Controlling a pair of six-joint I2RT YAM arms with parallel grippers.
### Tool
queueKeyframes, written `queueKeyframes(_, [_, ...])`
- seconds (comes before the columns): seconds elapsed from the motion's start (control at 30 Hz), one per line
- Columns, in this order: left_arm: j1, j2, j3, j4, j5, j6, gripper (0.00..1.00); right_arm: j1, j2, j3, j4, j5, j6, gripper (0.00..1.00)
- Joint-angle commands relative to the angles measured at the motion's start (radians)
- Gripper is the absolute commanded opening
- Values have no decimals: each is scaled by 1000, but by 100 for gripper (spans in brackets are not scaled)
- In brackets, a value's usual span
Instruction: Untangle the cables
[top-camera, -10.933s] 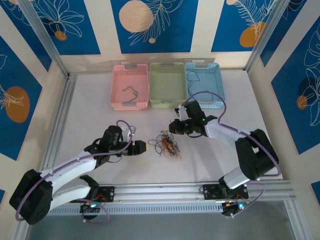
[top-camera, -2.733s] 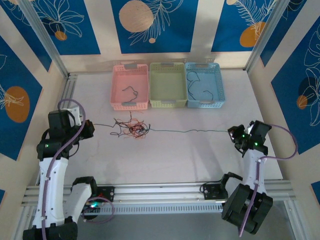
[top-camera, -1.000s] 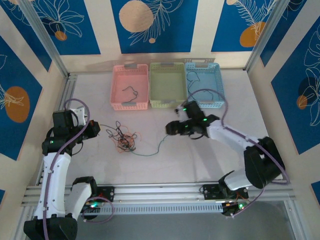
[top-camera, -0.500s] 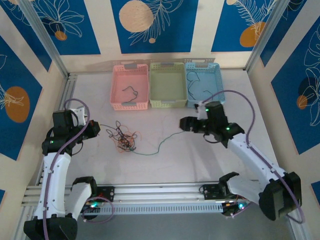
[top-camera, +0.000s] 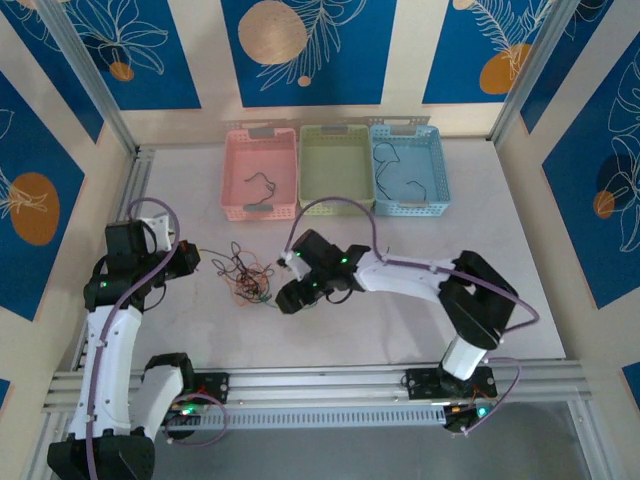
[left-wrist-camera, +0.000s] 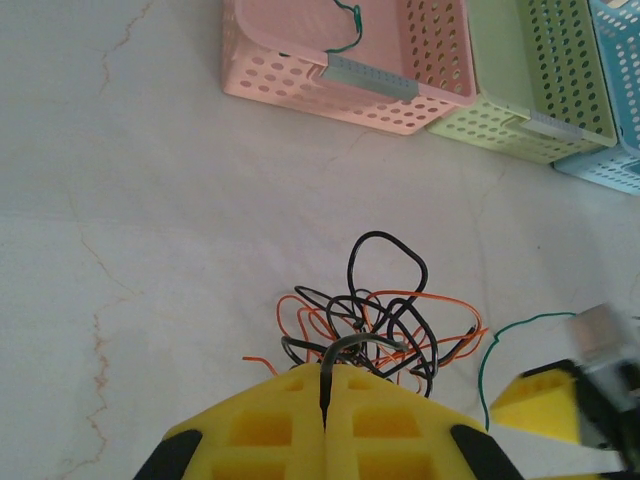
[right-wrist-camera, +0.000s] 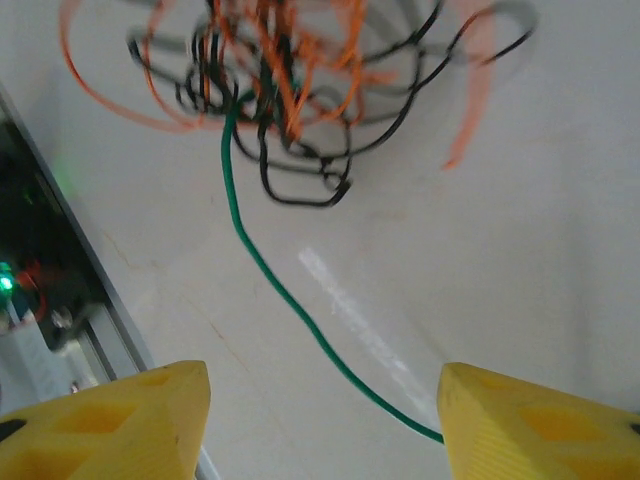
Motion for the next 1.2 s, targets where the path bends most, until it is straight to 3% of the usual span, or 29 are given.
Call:
queueKeyframes(0.0, [-4,-9,-7,16,2,-2,0,23,59,63,-8,0,-67,64])
queueKeyframes(0.2, [-4,-9,-9,15,-1,-2,0,43,152,124,-35,-9,-117,62])
queueKeyframes(0.33, [-4,-7,-8,16,-1,-2,0,47,178,139,-42,-30,-130,54])
queueKeyframes(0.53, [-4,-2,-7,15,-9,-3,0,50,169,125,-34,-59,-151,34])
queueKeyframes(0.73, [-4,-7,-7,13,-20,-4,0,38,120,78,-30,-69,-190,4])
queueKeyframes(0.77, [-5,-7,-6,13,-21,-4,0,26,99,57,-20,-81,-190,0])
queueKeyframes(0.93, [-4,-11,-2,6,-38,-5,0,-81,-27,-70,46,-145,-173,0])
queueKeyframes(1.17, [-3,-25,2,0,-62,-3,0,-376,-214,-278,182,-185,-32,0])
